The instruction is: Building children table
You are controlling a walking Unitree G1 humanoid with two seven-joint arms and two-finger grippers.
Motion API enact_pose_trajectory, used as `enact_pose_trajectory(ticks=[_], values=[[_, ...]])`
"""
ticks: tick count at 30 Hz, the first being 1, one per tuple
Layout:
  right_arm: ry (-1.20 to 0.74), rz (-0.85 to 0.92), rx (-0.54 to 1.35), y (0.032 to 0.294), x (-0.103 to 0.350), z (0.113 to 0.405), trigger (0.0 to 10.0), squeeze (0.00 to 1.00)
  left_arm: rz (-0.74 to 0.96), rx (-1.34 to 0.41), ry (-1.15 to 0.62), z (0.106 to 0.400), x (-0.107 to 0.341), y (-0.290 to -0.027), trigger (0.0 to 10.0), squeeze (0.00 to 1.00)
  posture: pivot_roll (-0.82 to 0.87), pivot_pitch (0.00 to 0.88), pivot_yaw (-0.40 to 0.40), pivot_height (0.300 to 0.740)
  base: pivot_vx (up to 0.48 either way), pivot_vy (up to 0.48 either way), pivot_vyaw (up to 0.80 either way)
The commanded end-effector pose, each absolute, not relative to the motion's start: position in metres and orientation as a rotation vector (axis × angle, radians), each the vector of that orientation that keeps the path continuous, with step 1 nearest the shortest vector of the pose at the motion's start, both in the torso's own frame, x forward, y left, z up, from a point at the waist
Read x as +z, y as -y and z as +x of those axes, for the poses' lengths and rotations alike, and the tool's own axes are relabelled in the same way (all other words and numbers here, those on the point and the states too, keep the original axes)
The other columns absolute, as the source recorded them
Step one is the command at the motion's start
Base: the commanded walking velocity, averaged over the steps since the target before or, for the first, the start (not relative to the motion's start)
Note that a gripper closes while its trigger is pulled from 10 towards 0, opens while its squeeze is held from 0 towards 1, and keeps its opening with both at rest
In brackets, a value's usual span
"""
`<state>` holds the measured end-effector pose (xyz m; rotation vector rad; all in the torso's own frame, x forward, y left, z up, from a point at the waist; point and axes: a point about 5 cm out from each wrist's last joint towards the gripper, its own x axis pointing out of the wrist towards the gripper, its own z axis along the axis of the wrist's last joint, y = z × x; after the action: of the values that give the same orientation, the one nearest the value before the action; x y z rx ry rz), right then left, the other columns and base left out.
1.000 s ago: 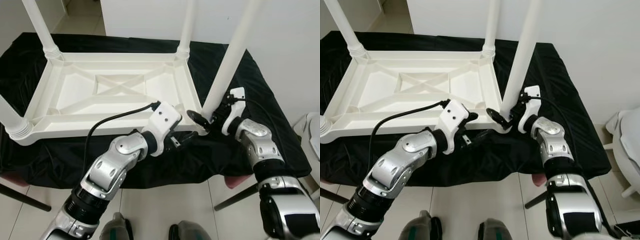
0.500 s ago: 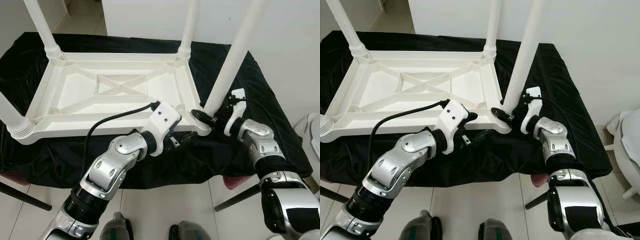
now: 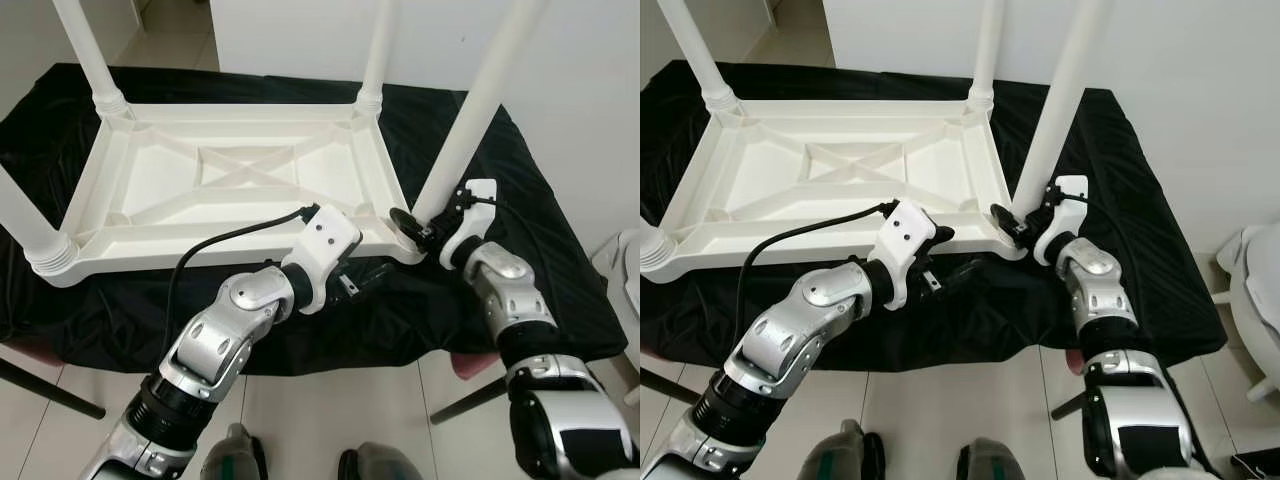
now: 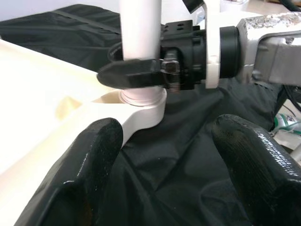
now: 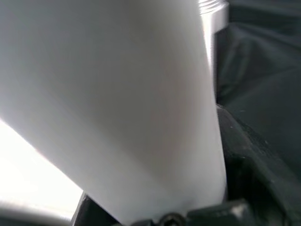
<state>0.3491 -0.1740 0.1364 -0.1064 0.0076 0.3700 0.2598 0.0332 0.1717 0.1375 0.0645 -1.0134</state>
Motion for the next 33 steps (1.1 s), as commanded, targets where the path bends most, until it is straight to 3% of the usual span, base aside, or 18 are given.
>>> enact_pose_trajectory(ticks=[1, 10, 12, 13, 19, 20, 21, 22, 33], values=[[-0.02, -0.112, 0.28, 0.18, 0.138, 0.349, 10.0, 0.0, 0.149, -1.034, -0.076, 0.257, 0.17, -0.033, 10.0, 0.0, -0.13, 0.021, -0.011, 0.74, 0.0, 0.0, 0.0], [0.059, -0.108, -0.05, 0.145, 0.134, 0.316, 10.0, 0.0, 0.156, -1.062, -0.075, 0.257, 0.169, -0.029, 10.0, 0.0, -0.15, 0.004, -0.003, 0.74, 0.0, 0.0, 0.0], [0.06, -0.1, -0.061, 0.141, 0.134, 0.313, 10.0, 0.0, 0.156, -1.062, -0.075, 0.257, 0.169, -0.029, 10.0, 0.0, -0.15, 0.004, -0.003, 0.74, 0.0, 0.0, 0.0], [0.039, -0.067, -0.043, 0.126, 0.132, 0.307, 10.0, 0.0, 0.159, -1.062, -0.074, 0.258, 0.168, -0.029, 10.0, 0.0, -0.15, 0.002, -0.006, 0.74, 0.0, 0.0, 0.0], [0.029, -0.076, -0.034, 0.124, 0.135, 0.305, 10.0, 0.0, 0.16, -1.062, -0.074, 0.258, 0.168, -0.028, 10.0, 0.0, -0.15, 0.0, -0.013, 0.74, 0.0, 0.0, 0.0], [0.017, -0.064, -0.044, 0.128, 0.136, 0.304, 10.0, 0.51, 0.162, -1.062, -0.074, 0.257, 0.167, -0.028, 10.0, 0.0, -0.15, 0.0, -0.016, 0.74, 0.0, 0.0, 0.0], [0.017, -0.064, -0.044, 0.128, 0.136, 0.304, 10.0, 0.51, 0.162, -1.062, -0.074, 0.257, 0.167, -0.028, 10.0, 0.0, -0.15, 0.0, -0.016, 0.74, 0.0, 0.0, 0.0], [0.018, -0.048, -0.031, 0.128, 0.136, 0.303, 10.0, 1.0, 0.163, -1.059, -0.073, 0.257, 0.167, -0.029, 10.0, 0.0, -0.14, 0.0, -0.021, 0.74, 0.0, 0.0, 0.0], [-0.024, 0.052, 0.141, 0.131, 0.135, 0.305, 10.0, 1.0, 0.166, -1.049, -0.073, 0.257, 0.166, -0.03, 10.0, 0.0, -0.14, 0.0, -0.027, 0.74, 0.0, 0.0, 0.0]])
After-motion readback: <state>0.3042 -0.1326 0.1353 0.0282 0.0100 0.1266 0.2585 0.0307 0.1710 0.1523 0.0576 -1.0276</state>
